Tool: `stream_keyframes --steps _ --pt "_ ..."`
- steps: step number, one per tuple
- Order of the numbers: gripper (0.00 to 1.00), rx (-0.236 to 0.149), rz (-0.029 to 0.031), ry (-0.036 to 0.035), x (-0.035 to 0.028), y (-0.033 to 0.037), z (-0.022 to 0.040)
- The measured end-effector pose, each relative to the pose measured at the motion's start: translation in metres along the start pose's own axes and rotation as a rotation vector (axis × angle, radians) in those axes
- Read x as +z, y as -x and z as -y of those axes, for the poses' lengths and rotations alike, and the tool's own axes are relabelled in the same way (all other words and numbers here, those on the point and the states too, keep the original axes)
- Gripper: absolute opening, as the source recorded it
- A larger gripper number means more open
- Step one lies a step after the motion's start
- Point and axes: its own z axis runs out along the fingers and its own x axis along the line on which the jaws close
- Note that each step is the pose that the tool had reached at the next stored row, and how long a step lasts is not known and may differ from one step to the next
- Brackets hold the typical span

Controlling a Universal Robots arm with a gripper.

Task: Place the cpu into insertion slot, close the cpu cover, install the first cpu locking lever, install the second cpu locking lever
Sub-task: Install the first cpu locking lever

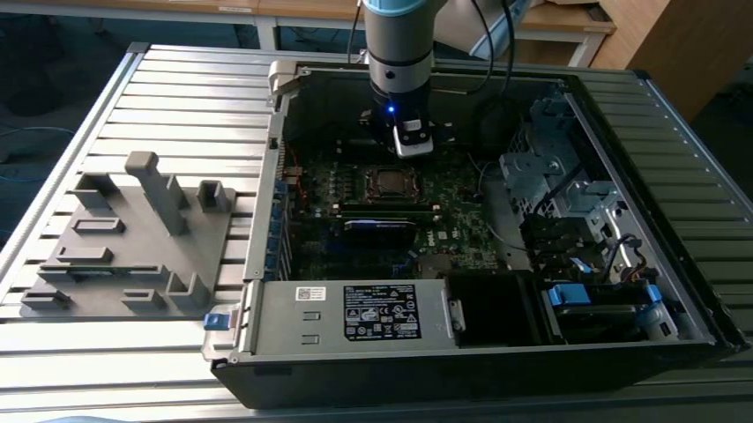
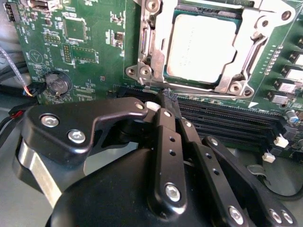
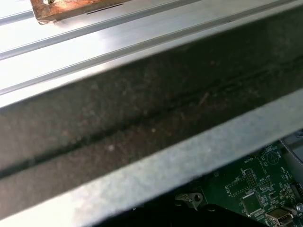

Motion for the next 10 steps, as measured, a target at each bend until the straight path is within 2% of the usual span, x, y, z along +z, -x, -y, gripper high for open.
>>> stream_keyframes --steps 4,10 --pt "0.10 -0.001 0.0013 -0.0034 0.0005 0.0000 0.0002" --pt "0.10 -0.001 0.0015 -0.0035 0.0005 0.0000 0.0001"
